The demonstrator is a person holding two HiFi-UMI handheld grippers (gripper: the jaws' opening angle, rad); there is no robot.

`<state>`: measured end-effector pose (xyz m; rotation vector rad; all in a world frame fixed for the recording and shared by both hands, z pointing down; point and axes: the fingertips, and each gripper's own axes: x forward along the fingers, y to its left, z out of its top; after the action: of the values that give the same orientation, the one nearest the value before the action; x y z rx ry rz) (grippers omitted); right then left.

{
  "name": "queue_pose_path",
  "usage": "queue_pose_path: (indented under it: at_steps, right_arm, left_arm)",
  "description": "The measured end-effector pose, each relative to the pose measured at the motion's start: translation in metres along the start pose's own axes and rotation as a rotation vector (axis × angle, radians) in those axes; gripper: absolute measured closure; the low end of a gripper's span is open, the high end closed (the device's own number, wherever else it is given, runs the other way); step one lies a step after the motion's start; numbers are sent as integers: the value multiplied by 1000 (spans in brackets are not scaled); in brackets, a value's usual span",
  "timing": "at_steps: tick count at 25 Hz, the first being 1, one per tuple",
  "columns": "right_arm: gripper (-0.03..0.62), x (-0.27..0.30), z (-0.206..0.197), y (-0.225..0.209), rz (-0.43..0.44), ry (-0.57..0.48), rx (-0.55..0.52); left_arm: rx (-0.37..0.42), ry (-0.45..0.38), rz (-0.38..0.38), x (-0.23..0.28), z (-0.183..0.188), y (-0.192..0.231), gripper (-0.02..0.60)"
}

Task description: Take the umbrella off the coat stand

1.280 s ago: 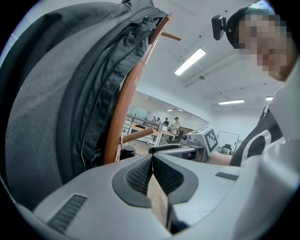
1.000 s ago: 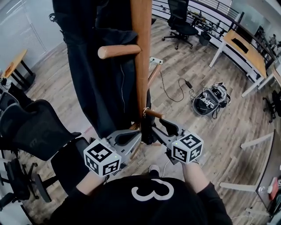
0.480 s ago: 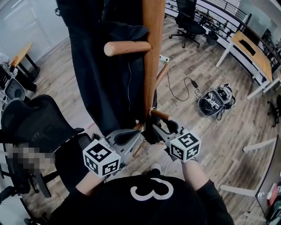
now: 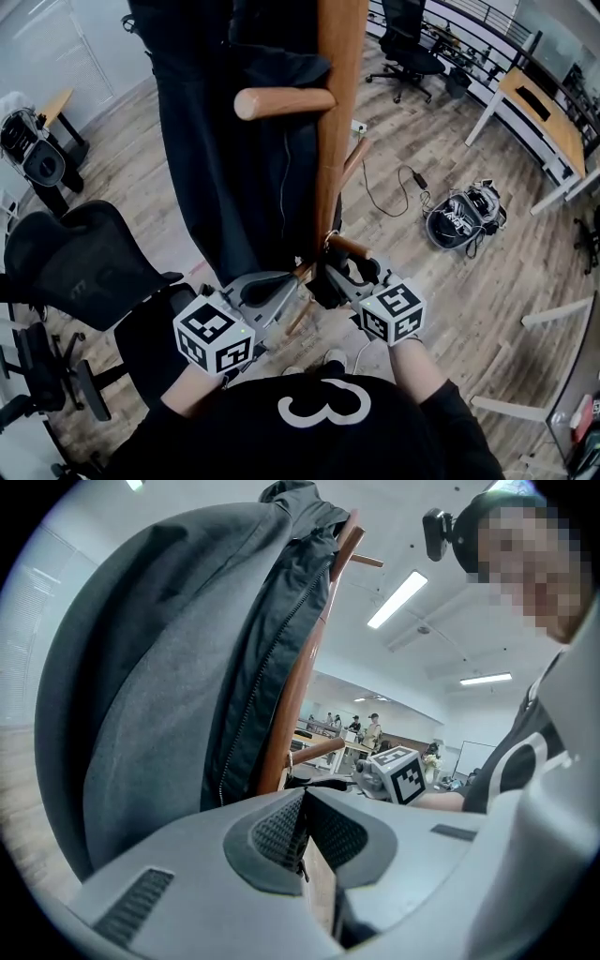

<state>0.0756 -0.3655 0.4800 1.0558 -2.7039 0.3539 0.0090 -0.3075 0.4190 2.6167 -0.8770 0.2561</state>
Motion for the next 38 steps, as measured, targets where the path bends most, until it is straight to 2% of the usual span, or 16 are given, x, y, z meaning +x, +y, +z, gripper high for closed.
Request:
queue_pose_path:
  at_steps: [24, 38]
  right_arm:
    - [396, -1, -3, -2, -19, -20, -25]
    - [398, -7, -3, -2, -41, -26, 1]
  left_arm:
    - [5, 35, -29, 1, -11, 1, 566]
    - [3, 19, -35, -6, -14, 1, 565]
